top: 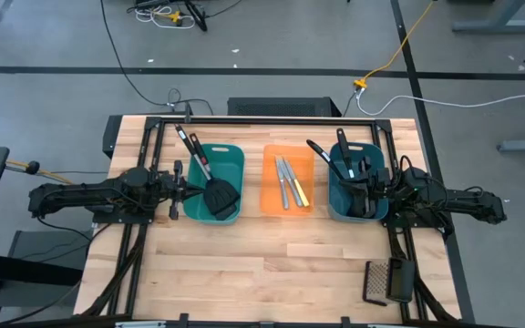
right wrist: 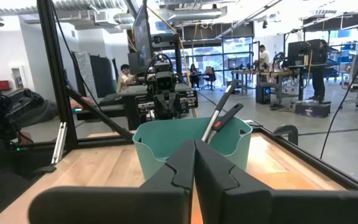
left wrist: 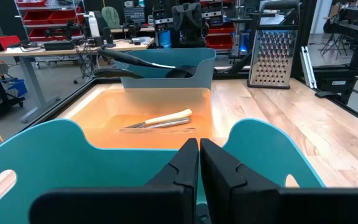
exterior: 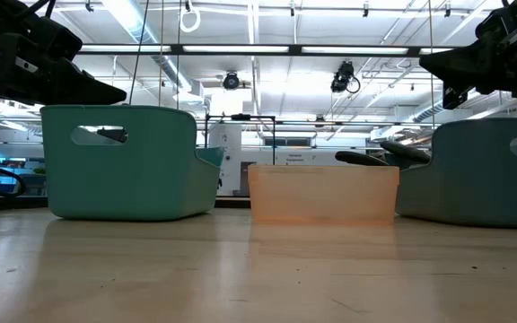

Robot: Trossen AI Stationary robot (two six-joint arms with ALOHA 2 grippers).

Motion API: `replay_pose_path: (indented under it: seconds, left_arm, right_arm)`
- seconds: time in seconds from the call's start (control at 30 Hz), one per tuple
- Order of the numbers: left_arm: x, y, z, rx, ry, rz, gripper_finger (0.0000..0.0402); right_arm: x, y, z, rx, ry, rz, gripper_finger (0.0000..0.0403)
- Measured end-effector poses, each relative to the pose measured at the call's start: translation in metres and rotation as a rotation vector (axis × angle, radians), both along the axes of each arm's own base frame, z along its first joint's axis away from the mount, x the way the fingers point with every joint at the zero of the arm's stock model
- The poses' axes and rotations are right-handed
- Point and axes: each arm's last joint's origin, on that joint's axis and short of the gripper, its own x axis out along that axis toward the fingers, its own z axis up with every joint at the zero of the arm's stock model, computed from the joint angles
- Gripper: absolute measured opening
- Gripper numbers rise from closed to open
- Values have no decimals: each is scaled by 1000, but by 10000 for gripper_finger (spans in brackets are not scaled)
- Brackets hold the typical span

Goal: Pick & Place Kitchen Items
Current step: Return to home position

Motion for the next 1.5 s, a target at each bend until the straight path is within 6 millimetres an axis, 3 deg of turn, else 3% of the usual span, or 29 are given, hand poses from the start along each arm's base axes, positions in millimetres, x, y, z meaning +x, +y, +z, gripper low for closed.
replay_pose_path:
  seconds: [1.5]
  left_arm:
    - [0, 0, 0, 0, 0, 0, 22]
  right_arm:
    - [0, 0, 0, 0, 0, 0, 18]
